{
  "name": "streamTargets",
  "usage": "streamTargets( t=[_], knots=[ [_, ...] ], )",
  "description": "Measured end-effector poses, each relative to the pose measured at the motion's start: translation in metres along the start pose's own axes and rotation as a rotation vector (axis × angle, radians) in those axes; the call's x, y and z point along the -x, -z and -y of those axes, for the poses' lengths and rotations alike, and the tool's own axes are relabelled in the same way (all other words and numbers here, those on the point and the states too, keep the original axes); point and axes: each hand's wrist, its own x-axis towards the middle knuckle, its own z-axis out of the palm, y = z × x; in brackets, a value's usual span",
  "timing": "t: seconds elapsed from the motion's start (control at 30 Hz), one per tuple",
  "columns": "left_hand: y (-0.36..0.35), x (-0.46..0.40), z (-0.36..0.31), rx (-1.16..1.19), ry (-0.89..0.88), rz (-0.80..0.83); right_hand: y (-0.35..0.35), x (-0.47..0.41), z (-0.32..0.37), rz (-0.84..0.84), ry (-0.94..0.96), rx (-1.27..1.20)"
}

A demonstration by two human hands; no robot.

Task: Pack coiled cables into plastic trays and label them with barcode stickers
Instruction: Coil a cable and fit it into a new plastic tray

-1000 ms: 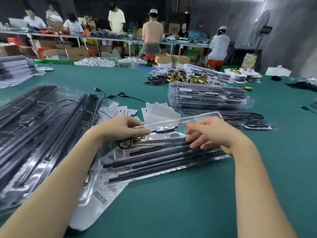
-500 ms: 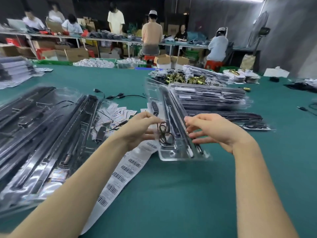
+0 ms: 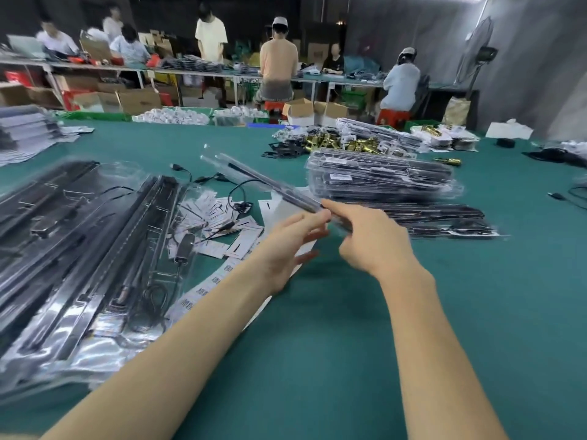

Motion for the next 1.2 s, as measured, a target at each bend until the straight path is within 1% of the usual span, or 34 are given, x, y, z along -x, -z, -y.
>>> streamTargets(
  t=[0.03,0.07,0.17,0.23,0.3,0.4,0.47,0.53,0.63,0.7,0.77,0.87,0.93,1.03,1.13,1.2],
  knots=[
    [0.003,0.0,-0.001,-0.054,-0.023,-0.035,0.0,0.001,-0.007,-0.029,-0.011,0.029],
    [0.007,0.0,-0.003,-0.021,-0.019,-0.067,0.001,0.002,-0.014,-0.043,-0.024,0.04],
    [0.027,-0.003,-0.009,0.36,0.041,-0.122,0.009,0.008,-0.039,-0.08,-0.055,-0.025],
    [0.041,-0.002,-0.018,0.495,0.041,-0.102,0.018,0.01,-0.053,-0.105,-0.066,-0.056],
    [0.046,-0.001,-0.022,0.558,0.063,-0.115,0.024,0.011,-0.065,-0.098,-0.104,-0.075],
    [0.034,0.002,-0.018,0.494,0.062,-0.144,0.029,0.007,-0.076,0.042,-0.189,-0.095],
    [0.019,0.002,-0.009,0.403,0.07,-0.156,0.03,0.003,-0.072,0.116,-0.181,-0.061],
    [0.003,0.002,-0.001,0.353,0.097,-0.158,0.021,-0.003,-0.056,0.084,-0.069,-0.107],
    [-0.009,0.004,0.005,0.325,0.15,-0.112,-0.003,-0.007,-0.029,0.044,0.134,-0.248],
    [-0.005,0.006,0.006,0.285,0.179,-0.13,-0.019,-0.008,-0.025,0.023,0.163,-0.312],
    [0.001,0.005,0.003,0.287,0.169,-0.23,-0.031,-0.008,-0.03,-0.027,0.146,-0.317],
    [0.019,-0.001,-0.005,0.405,0.028,-0.477,-0.039,-0.005,-0.037,-0.097,0.103,-0.307],
    [0.035,-0.003,-0.017,0.487,-0.012,-0.545,-0.038,-0.003,-0.04,-0.091,0.089,-0.346],
    [0.057,-0.002,-0.028,0.573,0.063,-0.486,-0.033,0.0,-0.045,-0.036,0.066,-0.366],
    [0.065,-0.003,-0.03,0.522,0.12,-0.456,-0.03,-0.001,-0.048,0.066,0.063,-0.337],
    [0.069,-0.007,-0.025,0.546,0.158,-0.381,-0.027,-0.001,-0.049,0.152,0.073,-0.333]
  ],
)
